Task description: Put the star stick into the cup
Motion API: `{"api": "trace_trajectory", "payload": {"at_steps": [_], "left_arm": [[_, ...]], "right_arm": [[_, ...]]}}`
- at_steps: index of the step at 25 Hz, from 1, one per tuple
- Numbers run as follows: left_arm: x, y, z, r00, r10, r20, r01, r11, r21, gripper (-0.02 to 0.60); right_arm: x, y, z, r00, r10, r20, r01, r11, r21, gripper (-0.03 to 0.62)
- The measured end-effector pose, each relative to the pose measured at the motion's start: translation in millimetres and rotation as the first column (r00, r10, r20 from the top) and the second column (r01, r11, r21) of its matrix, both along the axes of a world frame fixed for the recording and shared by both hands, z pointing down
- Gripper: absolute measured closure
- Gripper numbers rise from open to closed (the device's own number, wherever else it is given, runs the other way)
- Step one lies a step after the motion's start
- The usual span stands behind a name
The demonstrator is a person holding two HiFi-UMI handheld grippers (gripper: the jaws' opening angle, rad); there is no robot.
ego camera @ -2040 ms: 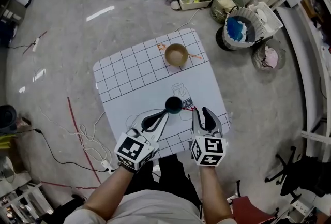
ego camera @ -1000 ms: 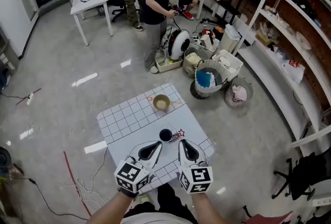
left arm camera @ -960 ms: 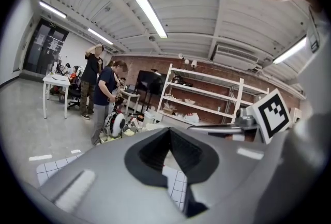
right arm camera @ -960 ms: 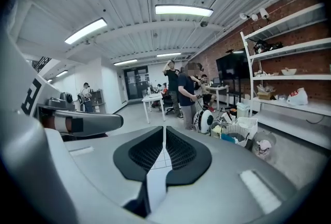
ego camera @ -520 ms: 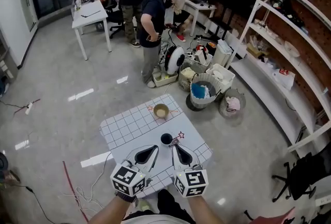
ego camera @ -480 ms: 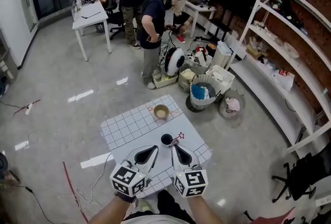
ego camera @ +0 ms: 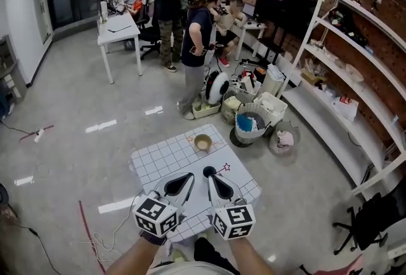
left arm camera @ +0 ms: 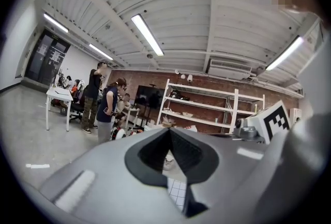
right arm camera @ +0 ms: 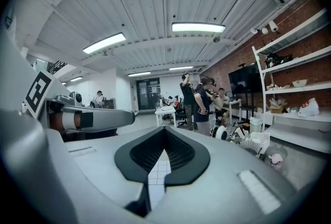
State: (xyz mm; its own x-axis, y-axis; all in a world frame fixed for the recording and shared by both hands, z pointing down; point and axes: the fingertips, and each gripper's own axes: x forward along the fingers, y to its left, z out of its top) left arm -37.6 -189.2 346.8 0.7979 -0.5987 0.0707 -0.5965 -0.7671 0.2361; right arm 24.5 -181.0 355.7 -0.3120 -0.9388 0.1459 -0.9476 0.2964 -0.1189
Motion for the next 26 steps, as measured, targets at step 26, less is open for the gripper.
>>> {"api": "trace_trajectory", "payload": {"at_steps": [26], "left_arm": [[-42.6,14.3,-24.6,0.998,-0.06,-0.018,0.061,0.997,0.051,0.577]], "right_arm": [[-22.7,19.4,-28.6,0.999,0.002,-0.034,-0.001,0.998,0.057,0.582]]}}
